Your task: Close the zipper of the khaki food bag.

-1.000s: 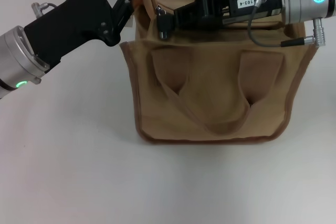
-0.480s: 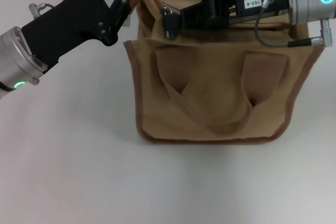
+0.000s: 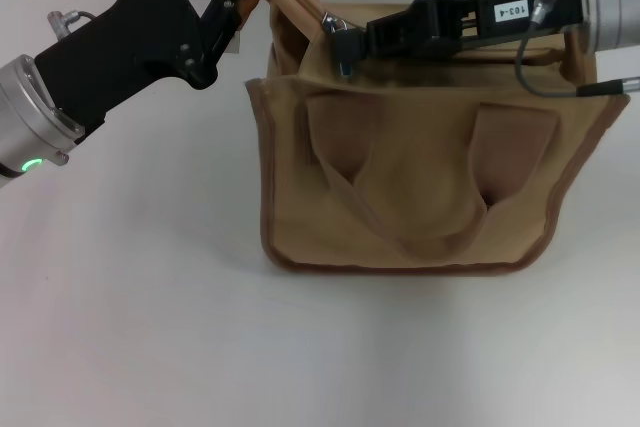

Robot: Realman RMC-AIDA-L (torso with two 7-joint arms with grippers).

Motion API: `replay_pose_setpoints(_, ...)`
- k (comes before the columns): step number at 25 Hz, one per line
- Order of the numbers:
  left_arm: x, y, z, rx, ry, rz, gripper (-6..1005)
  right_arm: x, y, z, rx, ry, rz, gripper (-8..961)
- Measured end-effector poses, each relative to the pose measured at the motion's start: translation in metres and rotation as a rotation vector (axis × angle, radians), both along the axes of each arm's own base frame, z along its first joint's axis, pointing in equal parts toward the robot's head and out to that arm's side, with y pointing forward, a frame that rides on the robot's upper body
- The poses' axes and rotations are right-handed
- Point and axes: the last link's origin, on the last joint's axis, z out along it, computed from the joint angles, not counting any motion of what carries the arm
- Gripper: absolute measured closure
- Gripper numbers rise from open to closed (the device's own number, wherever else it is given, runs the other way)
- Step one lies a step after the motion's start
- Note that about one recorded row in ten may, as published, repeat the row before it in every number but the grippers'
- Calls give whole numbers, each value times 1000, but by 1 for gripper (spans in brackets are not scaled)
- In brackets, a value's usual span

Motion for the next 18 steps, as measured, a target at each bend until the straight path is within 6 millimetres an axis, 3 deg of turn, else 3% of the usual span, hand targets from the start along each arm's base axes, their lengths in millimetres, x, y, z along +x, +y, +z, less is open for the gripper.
replay_pose_setpoints(18,-5,0,2,15,-7,27,984,18,-6,13,24,-7,-16,947)
